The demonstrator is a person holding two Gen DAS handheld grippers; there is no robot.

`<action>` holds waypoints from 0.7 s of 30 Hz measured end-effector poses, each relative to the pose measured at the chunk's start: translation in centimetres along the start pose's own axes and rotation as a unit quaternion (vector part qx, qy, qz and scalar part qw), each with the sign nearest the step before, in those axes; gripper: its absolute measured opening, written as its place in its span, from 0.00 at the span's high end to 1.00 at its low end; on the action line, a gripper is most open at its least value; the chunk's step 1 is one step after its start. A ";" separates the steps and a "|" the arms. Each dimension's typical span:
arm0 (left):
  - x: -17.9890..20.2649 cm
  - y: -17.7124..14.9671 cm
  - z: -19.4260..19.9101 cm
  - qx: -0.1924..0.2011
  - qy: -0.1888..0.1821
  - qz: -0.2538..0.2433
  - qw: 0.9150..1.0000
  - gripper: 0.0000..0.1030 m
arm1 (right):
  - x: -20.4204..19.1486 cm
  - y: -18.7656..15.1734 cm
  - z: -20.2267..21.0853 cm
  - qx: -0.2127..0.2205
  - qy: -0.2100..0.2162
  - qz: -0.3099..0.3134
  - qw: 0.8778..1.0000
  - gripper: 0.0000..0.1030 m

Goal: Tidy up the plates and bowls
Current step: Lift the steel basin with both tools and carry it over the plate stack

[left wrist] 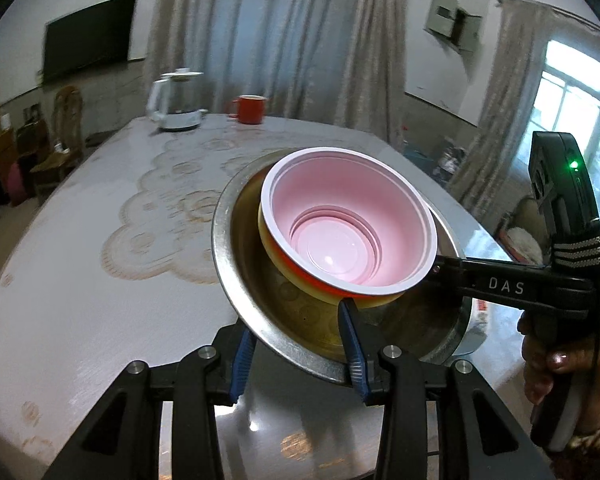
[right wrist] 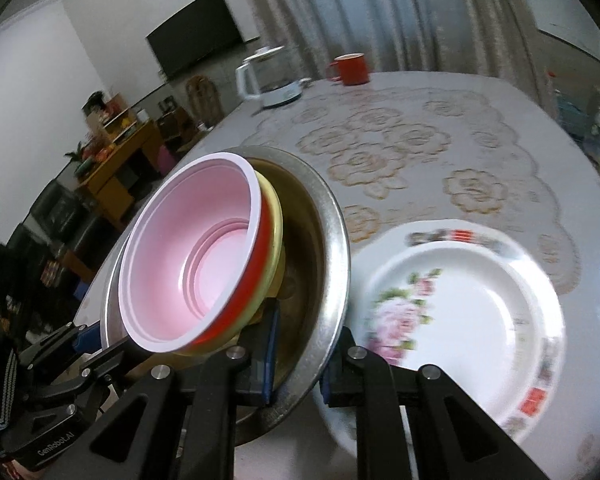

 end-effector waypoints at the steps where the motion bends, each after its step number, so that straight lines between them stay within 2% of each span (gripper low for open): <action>1: 0.7 0.2 -0.4 -0.002 -0.007 -0.007 1.000 0.60 | 0.7 0.0 0.5 0.003 -0.005 -0.007 1.000 0.85; 9: 5.5 1.8 -3.1 -0.019 -0.044 -0.052 0.997 0.60 | 5.9 -0.7 3.5 0.019 -0.040 -0.061 0.997 0.85; 21: 8.8 1.6 -5.9 -0.047 -0.070 -0.076 0.993 0.60 | 10.3 -2.2 4.9 0.016 -0.062 -0.104 0.993 0.84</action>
Point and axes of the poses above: each gripper's, at about its wrist camera, not at the fingertips, and z roughly against the way its jaws point, x to its right, y to its top, the point moved 4 cm from there along -z, roughly the way its jaws point, and after that the axes turned 2 degrees about -x, right-handed, at the moved point
